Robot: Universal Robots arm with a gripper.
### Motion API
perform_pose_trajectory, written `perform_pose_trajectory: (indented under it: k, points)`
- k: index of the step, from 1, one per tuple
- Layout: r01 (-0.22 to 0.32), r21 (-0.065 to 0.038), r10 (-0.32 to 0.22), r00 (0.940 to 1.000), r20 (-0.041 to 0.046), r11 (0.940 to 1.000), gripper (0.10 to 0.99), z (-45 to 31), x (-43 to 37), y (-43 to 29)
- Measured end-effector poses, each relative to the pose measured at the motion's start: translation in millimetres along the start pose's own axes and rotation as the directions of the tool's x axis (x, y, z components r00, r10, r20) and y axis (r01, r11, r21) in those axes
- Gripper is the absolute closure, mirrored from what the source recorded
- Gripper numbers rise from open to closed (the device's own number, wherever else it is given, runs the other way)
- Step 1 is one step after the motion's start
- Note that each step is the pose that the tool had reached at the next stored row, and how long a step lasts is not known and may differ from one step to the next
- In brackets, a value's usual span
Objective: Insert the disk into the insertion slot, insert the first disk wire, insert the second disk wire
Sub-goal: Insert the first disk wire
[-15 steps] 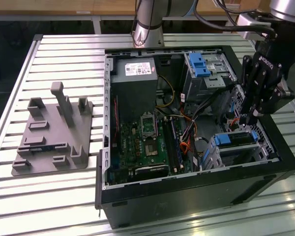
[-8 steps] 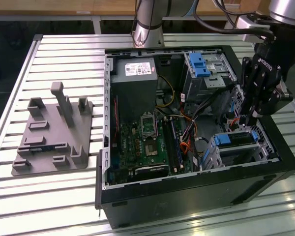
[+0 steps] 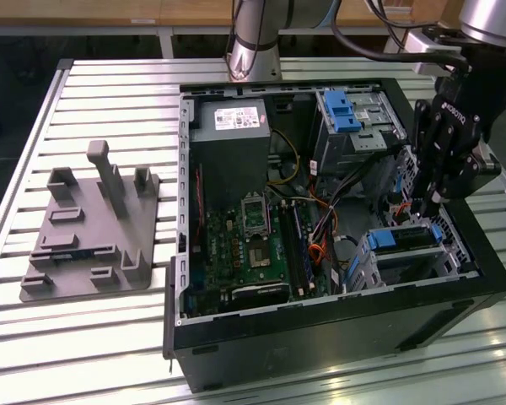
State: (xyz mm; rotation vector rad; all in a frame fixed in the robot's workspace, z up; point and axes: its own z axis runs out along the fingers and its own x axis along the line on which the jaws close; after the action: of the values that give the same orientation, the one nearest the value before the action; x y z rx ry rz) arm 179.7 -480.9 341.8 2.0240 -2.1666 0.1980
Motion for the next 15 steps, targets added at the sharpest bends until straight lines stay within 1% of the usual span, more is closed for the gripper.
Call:
perform_pose_trajectory:
  k: [6,7,8,10,11,12,15]
  points:
    - [0.000,0.000,0.000,1.0000,0.0000,1.0000,0.706,1.0,-1.1,0.0]
    - [0.000,0.000,0.000,1.0000,-0.0001,1.0000,0.725,1.1,-1.2,0.0]
    - [0.000,0.000,0.000,1.0000,-0.0002,1.0000,0.725,1.2,-1.3,0.0]
    - [0.000,0.000,0.000,1.0000,-0.0001,1.0000,0.851,1.5,-1.4,0.0]
    - [0.000,0.000,0.000,1.0000,0.0000,1.0000,0.851,1.7,-1.4,0.0]
    - [0.000,0.000,0.000,1.0000,0.0000,1.0000,0.910,1.9,-1.4,0.0]
    - [0.000,0.000,0.000,1.0000,-0.0001,1.0000,0.922,2.1,-1.5,0.0]
